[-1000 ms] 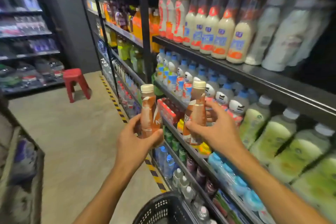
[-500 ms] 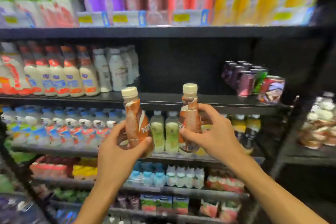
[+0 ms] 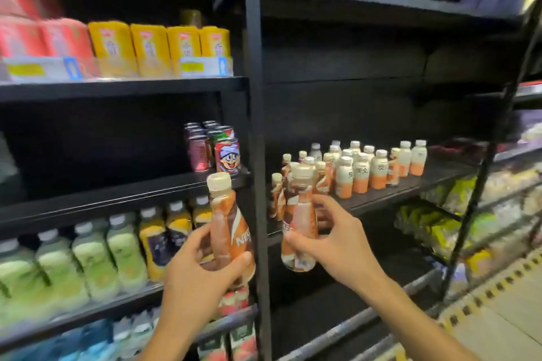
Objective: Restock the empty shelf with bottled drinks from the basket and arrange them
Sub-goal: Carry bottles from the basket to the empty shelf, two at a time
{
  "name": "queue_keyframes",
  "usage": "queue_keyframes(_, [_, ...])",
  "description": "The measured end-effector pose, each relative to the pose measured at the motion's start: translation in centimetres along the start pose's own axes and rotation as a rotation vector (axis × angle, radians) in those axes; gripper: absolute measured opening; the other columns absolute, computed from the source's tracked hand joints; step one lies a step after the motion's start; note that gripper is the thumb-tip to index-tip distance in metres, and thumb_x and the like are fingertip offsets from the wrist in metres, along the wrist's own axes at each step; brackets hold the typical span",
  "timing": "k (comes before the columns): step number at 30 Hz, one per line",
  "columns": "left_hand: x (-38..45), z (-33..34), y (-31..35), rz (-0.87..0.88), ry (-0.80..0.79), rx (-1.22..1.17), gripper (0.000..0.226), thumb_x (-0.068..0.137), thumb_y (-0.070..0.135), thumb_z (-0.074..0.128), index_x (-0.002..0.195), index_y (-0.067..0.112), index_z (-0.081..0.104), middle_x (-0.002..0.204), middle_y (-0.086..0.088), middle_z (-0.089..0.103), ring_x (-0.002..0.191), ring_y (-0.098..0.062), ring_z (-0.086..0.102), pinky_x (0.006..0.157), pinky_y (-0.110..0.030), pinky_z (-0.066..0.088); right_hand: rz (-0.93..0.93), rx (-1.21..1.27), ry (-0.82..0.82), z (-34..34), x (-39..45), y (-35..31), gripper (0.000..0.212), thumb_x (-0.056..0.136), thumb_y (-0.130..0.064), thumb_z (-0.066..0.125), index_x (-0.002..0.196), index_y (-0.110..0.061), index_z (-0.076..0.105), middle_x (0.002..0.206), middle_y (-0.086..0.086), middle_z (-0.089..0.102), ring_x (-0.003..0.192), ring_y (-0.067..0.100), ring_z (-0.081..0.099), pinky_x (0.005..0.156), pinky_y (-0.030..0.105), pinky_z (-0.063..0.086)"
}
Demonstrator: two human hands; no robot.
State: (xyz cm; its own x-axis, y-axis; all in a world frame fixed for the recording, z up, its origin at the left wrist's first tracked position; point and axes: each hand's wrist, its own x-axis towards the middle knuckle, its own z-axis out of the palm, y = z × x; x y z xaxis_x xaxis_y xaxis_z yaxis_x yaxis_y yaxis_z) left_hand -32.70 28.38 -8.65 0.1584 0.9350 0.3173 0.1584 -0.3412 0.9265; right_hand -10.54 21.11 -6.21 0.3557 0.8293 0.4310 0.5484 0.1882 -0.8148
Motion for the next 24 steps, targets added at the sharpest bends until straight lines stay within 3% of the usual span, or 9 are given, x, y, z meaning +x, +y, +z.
queue_keyframes(2, [-0.6, 3.7, 0.8, -0.012, -0.022, -0.001, 0.059, 0.063, 0.028, 0.094, 0.102, 0.051, 0.058, 0.096, 0.027, 0.066, 0.091, 0.009, 0.061, 0.073, -0.014, 0.045, 0.027, -0.008, 0.019, -3.2, -0.4, 1.9, 0.064, 0.074, -0.037, 0.090, 0.127, -0.043, 0.054, 0.107, -0.018, 0.070, 0.101, -0.012, 0.063, 0.076, 0.005, 0.050])
queue_keyframes(7, [-1.5, 11.3, 1.3, -0.051, -0.056, -0.030, 0.070, 0.063, 0.021, 0.094, 0.121, 0.035, 0.057, 0.109, 0.017, 0.067, 0.095, 0.005, 0.060, 0.073, -0.014, 0.047, 0.082, -0.054, 0.047, -9.8, -0.7, 6.6, 0.063, 0.074, -0.039, 0.090, 0.123, -0.047, 0.051, 0.109, -0.021, 0.066, 0.102, -0.016, 0.059, 0.075, 0.007, 0.051])
queue_keyframes(12, [-0.4, 16.6, 0.8, -0.067, -0.076, -0.033, 0.072, 0.063, 0.018, 0.094, 0.123, 0.032, 0.058, 0.112, 0.015, 0.068, 0.101, -0.004, 0.065, 0.079, -0.018, 0.052, 0.125, -0.071, 0.082, -14.1, 0.3, 10.8, 0.066, 0.072, -0.041, 0.090, 0.128, -0.042, 0.055, 0.111, -0.022, 0.065, 0.103, -0.009, 0.061, 0.086, 0.018, 0.056])
queue_keyframes(15, [1.1, 19.1, 0.0, -0.065, -0.084, -0.009, 0.076, 0.065, 0.021, 0.093, 0.130, 0.031, 0.056, 0.118, 0.014, 0.066, 0.105, -0.006, 0.064, 0.088, -0.028, 0.056, 0.133, -0.078, 0.095, -15.3, 1.6, 13.2, 0.069, 0.073, -0.040, 0.090, 0.132, -0.039, 0.054, 0.114, -0.020, 0.065, 0.107, -0.002, 0.062, 0.089, 0.022, 0.057])
queue_keyframes(20, [4.8, 22.6, -2.5, -0.050, -0.036, 0.063, 0.080, 0.066, 0.028, 0.093, 0.137, 0.028, 0.054, 0.122, 0.013, 0.063, 0.099, 0.003, 0.058, 0.082, -0.018, 0.049, 0.142, -0.077, 0.093, -15.6, 5.4, 17.2, 0.071, 0.073, -0.041, 0.089, 0.134, -0.037, 0.053, 0.116, -0.021, 0.064, 0.108, -0.002, 0.061, 0.082, 0.015, 0.051])
queue_keyframes(24, [8.7, 25.1, -5.5, -0.084, 0.008, 0.084, 0.085, 0.067, 0.030, 0.092, 0.141, 0.024, 0.051, 0.129, 0.008, 0.063, 0.107, -0.004, 0.058, 0.093, -0.028, 0.049, 0.154, -0.065, 0.082, -14.8, 9.6, 20.4, 0.069, 0.073, -0.040, 0.090, 0.132, -0.037, 0.054, 0.116, -0.020, 0.066, 0.108, -0.001, 0.062, 0.081, 0.014, 0.052])
